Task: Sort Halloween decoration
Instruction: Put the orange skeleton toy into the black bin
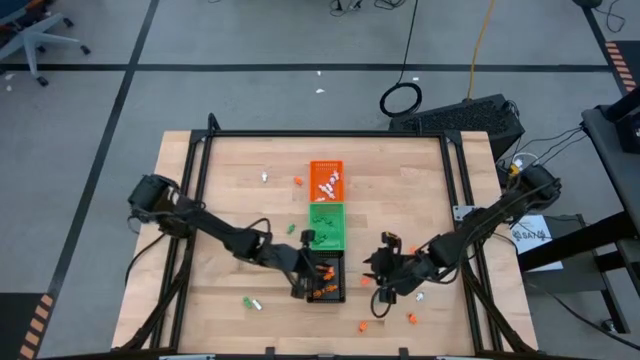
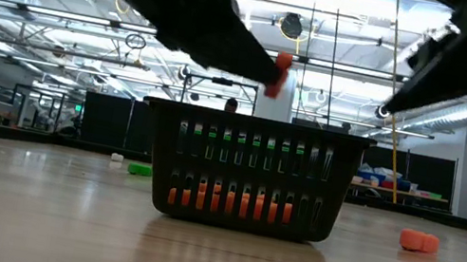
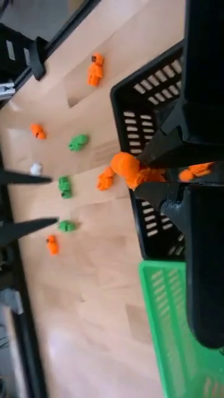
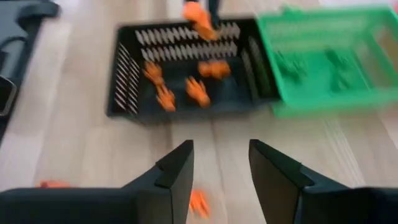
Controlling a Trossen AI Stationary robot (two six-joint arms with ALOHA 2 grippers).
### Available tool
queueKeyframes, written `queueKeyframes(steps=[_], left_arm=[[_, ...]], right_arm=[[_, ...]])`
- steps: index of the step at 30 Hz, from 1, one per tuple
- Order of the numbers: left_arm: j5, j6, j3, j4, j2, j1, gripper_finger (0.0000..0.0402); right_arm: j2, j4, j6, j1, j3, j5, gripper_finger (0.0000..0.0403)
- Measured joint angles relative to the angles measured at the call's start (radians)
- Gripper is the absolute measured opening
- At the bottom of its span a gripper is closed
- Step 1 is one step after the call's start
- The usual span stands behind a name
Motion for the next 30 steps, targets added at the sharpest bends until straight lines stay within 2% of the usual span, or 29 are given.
queueKeyframes(steps=[5, 9, 22, 25, 30], left_arm=[[0.04, -0.007, 0.061, -0.046, 0.076, 0.012, 0.0015], [0.056, -0.039, 0.097, -0.065, 0.127, 0.017, 0.0015], [0.038, -0.107, 0.153, -0.205, 0.171, 0.024, 0.0017], [0.047, -0.124, 0.153, -0.213, 0.171, 0.024, 0.0033], [0.046, -0.157, 0.153, -0.214, 0.171, 0.032, 0.0095]], right_arm=[[-0.03, -0.24, 0.173, 0.017, 0.0, -0.002, 0.0141], [-0.03, -0.36, 0.264, 0.027, 0.0, -0.002, 0.0141], [-0.03, -0.435, 0.346, 0.039, 0.0, -0.004, 0.0141], [-0.03, -0.442, 0.366, 0.049, 0.0, -0.022, 0.0141], [-0.03, -0.454, 0.402, 0.071, 0.0, -0.029, 0.0141]])
